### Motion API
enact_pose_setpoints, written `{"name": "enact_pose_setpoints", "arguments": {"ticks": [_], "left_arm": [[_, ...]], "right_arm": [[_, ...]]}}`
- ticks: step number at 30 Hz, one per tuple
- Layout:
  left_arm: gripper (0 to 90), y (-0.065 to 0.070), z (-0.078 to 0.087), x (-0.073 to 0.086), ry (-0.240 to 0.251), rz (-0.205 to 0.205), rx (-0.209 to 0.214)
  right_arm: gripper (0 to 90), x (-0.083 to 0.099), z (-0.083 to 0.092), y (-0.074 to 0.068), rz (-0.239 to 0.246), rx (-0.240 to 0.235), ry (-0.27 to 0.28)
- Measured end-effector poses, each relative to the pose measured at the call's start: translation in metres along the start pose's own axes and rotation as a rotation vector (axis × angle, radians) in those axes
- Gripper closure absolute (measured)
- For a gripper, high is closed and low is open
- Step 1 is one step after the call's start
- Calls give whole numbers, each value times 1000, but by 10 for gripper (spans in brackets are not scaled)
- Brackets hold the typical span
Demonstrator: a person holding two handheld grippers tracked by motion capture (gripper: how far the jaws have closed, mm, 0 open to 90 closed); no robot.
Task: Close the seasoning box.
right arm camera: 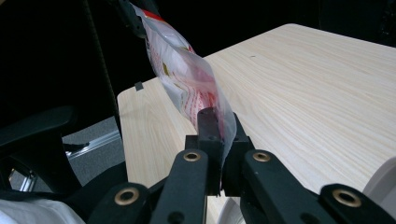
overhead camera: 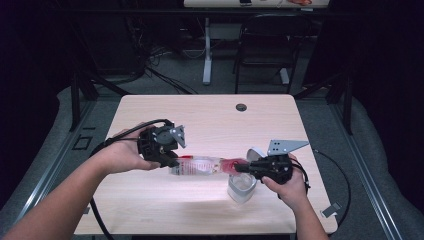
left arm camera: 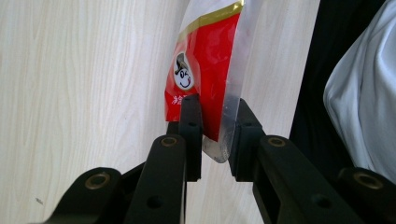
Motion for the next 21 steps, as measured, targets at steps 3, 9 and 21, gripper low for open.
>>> {"name": "enact_pose_setpoints", "arguments": {"ticks": [3,9,21], "left_arm": [[786,0,1,-1,-2,-2,-3],[786,0,2,-3,-8,-8,-8],[786,0,4,-5,-19,-16,-10]], "right_arm": [[897,0,1,0,-1,0,-1],[897,1,2,0,-1,-1,-3],[897,2,2,2,-7,0,0]]}}
Point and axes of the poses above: each handheld gripper's, and its own axes: z roughly backward along the jaws, x roughly out of its underside, y roughly to its right, the point moved 10 cm from there along -z, roughly forward along the jaws, and after that the axes turned 4 degrees about -y, right-handed, at the moved point
